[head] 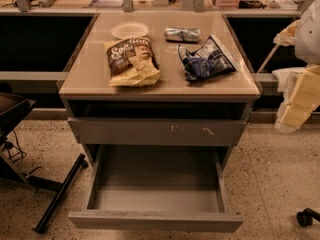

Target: Place brown chip bag into middle drawer

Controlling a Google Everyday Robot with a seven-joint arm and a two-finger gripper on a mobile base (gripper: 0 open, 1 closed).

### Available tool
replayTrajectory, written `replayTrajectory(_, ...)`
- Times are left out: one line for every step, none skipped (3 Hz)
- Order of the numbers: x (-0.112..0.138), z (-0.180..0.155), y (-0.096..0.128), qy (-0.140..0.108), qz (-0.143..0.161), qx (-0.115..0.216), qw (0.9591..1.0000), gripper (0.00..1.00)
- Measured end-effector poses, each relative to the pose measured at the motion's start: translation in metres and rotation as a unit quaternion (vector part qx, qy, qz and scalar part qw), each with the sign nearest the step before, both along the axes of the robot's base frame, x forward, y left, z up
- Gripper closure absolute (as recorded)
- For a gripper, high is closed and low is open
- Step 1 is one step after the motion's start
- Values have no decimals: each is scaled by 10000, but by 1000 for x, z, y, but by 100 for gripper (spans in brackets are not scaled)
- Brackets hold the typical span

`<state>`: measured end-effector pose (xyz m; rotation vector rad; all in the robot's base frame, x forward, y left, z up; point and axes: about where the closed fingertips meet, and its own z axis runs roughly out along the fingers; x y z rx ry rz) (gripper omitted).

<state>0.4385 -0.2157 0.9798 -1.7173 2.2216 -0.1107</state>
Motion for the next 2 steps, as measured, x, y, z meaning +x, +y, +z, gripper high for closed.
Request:
replayTrajectory(0,0,0,0,1,1,10000,0)
replayTrajectory(26,-7,10,9,142,88,9999,0)
